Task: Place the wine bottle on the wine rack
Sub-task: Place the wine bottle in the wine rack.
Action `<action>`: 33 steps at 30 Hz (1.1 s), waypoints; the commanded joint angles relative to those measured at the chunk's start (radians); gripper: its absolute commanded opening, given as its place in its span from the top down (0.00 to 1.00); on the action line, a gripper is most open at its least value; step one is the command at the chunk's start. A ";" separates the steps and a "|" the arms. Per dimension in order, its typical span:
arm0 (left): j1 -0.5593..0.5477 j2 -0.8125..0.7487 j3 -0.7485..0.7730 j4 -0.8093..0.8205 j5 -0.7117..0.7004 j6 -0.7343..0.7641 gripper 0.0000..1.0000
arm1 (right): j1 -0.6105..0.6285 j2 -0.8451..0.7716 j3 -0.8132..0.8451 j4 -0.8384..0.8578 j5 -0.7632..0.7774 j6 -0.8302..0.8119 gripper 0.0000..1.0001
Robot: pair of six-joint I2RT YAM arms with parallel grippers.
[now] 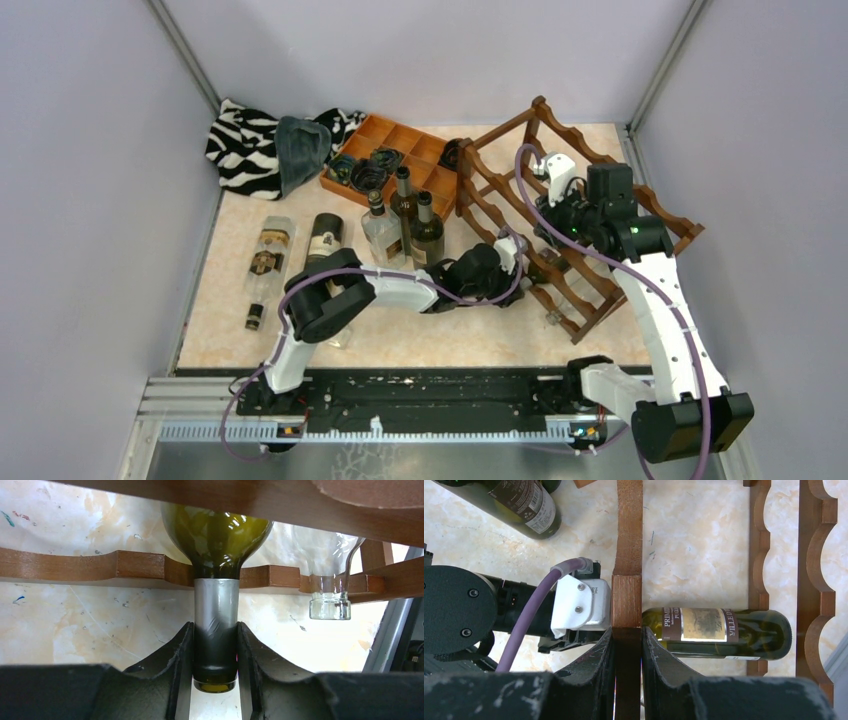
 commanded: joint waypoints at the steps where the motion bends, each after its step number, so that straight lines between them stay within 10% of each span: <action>1: 0.006 -0.024 0.004 0.016 0.021 -0.010 0.74 | 0.002 -0.041 0.017 0.068 -0.103 0.031 1.00; 15: 0.008 0.034 0.113 0.037 0.031 0.002 0.95 | 0.002 -0.042 0.006 0.069 -0.106 0.031 1.00; 33: 0.020 0.086 0.154 0.069 0.098 -0.053 0.72 | 0.002 -0.041 -0.001 0.075 -0.099 0.029 0.98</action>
